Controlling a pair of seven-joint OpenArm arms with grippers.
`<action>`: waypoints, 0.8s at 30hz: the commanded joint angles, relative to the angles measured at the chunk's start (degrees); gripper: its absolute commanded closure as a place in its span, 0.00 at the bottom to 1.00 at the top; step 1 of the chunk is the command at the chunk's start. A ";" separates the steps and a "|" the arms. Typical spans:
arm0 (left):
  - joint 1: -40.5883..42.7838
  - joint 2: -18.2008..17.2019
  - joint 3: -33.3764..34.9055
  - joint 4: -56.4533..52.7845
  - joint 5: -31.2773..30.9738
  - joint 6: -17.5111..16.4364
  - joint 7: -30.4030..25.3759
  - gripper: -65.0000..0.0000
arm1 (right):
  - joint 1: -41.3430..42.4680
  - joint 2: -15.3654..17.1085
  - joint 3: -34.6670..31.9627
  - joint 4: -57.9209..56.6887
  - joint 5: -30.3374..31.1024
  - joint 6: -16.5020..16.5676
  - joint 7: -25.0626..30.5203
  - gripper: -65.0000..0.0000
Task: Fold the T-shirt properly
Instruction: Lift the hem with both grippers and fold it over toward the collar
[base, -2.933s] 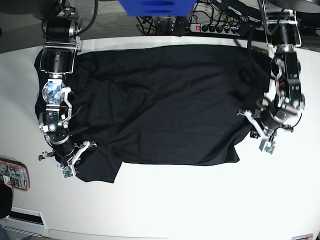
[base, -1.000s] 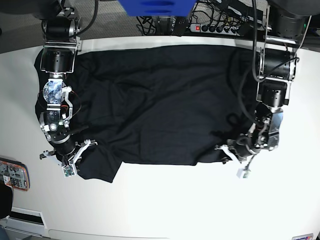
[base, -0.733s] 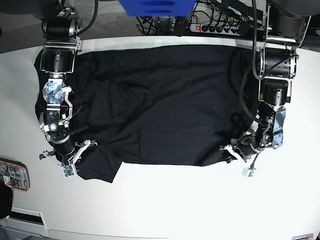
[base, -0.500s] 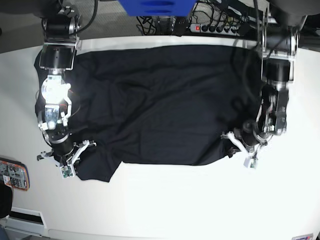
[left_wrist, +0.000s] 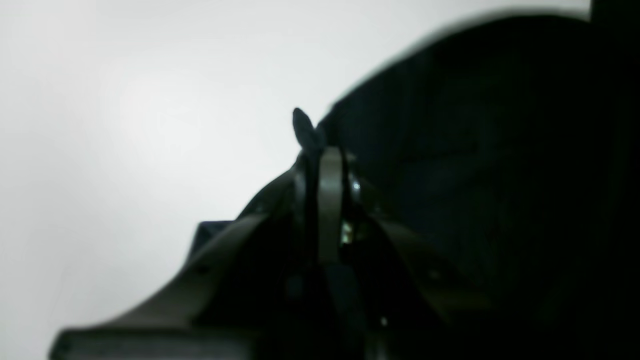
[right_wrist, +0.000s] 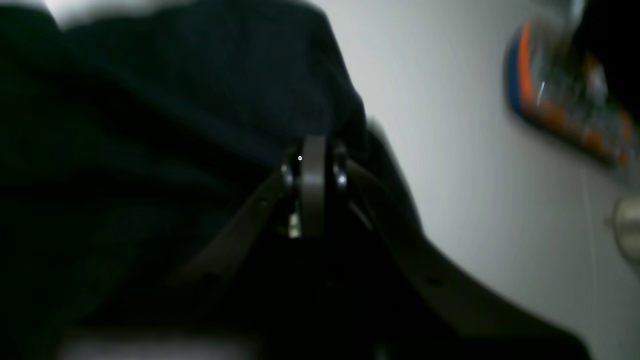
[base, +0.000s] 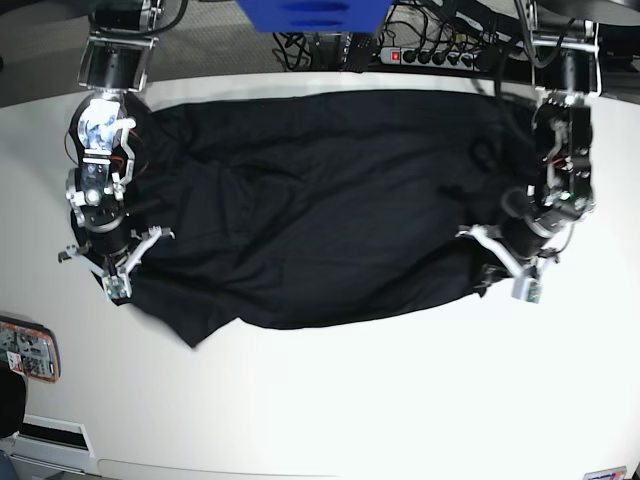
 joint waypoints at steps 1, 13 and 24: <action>-0.08 -0.88 -0.91 2.31 -0.32 -0.02 -1.33 1.00 | 2.38 0.61 0.62 2.14 0.60 -0.28 2.96 1.00; 9.85 -0.97 -6.45 11.80 -0.32 -0.02 -1.33 1.00 | -3.77 0.52 5.28 9.08 0.60 -0.28 2.96 1.00; 14.51 -0.80 -8.82 14.97 -0.76 -0.11 -1.33 1.00 | -10.37 0.52 10.03 15.68 0.69 -0.28 2.88 1.00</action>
